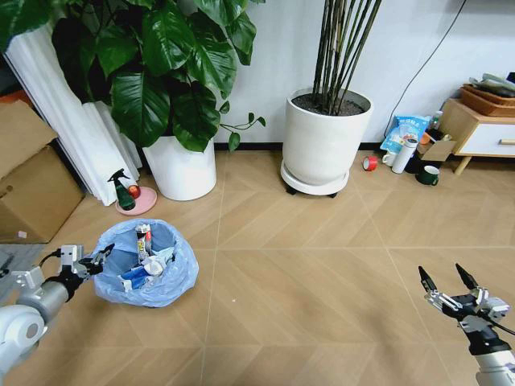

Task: Pick up the trash bin and place the garbage on the floor into it.

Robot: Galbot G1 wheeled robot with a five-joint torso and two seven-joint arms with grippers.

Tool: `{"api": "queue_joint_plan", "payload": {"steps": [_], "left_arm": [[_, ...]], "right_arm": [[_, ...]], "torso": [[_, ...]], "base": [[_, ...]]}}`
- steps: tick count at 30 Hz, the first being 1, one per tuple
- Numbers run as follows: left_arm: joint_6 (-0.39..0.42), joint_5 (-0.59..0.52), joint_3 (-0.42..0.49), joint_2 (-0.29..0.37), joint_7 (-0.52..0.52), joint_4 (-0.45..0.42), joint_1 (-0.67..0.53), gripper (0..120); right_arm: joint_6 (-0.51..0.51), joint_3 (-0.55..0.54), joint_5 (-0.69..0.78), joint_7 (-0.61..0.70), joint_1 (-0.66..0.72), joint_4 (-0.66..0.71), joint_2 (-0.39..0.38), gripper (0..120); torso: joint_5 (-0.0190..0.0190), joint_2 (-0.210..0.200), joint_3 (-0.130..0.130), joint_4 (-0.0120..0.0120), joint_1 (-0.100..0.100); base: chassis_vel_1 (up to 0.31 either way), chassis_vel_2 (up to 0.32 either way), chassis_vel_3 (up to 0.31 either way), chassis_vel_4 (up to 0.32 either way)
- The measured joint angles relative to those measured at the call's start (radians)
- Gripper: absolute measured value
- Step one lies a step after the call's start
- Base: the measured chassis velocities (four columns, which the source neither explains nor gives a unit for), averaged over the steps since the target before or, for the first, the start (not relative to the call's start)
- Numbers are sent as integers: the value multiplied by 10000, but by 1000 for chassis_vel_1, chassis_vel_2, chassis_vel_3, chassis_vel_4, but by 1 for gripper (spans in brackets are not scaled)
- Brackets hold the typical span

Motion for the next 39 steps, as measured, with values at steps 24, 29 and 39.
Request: {"api": "queue_joint_plan", "payload": {"steps": [24,29,39], "left_arm": [[19,-140,12,74,-24,-35,-12,0],[19,-151,7,77,-19,-19,-16,0],[19,-182,6,83,-11,8,-38,0]], "right_arm": [[42,-17,104,-162,-35,39,7,100],[43,-32,106,-168,-26,43,34,100],[61,-37,113,-240,-32,49,77,100]], "torso": [[8,1,-1,-1,1],[8,1,-1,-2,0],[3,0,0,-1,2]], "base": [[317,-249,-316,249],[262,-232,-266,235],[222,-229,-243,222]]}}
